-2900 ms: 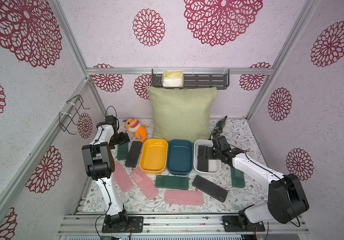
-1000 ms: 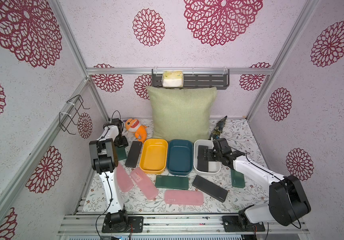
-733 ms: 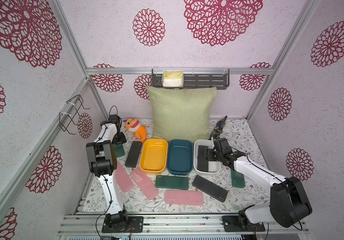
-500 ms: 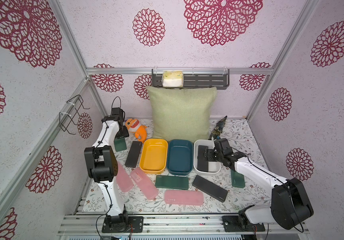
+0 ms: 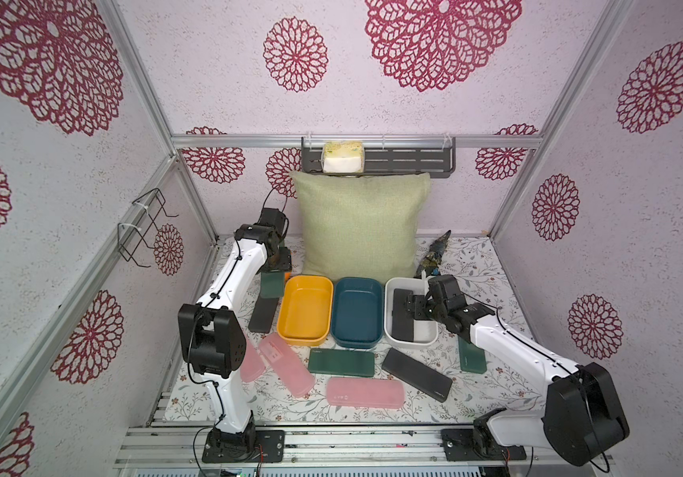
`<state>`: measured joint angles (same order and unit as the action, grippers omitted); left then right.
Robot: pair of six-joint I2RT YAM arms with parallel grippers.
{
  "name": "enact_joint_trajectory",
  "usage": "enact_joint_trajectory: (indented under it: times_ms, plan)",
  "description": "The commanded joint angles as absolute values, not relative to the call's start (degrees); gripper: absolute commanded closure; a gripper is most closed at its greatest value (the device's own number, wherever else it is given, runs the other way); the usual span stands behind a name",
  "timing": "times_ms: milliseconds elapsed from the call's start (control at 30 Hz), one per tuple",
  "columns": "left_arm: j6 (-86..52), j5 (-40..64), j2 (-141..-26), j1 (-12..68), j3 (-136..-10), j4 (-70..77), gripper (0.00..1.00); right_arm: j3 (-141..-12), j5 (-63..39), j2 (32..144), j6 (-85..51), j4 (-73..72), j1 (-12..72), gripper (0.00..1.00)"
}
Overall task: Place the pencil cases by color into the storage box
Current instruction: Place the pencil case at the storage box.
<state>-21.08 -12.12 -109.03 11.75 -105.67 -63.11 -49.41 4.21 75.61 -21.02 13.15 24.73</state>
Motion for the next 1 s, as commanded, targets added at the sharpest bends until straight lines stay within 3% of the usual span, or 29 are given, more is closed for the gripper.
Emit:
enact_joint_trajectory:
  times_ms: [0, 367, 967]
  plan:
    - [-23.44, -9.11, -107.92, 15.89, -108.36, -65.33, 0.71, -49.16, 4.47, 73.12, -20.84, 13.52, 23.99, 0.12]
    - [-30.85, -2.07, -107.63, 28.51, -106.9, -60.54, 0.71, -48.29, 4.32, 69.5, -19.54, 15.4, 21.15, 0.12]
    - [-38.76, 1.31, -117.23, 36.14, -105.7, -51.95, 0.72, -43.57, 2.12, 64.64, -18.19, 14.89, 17.16, 0.12]
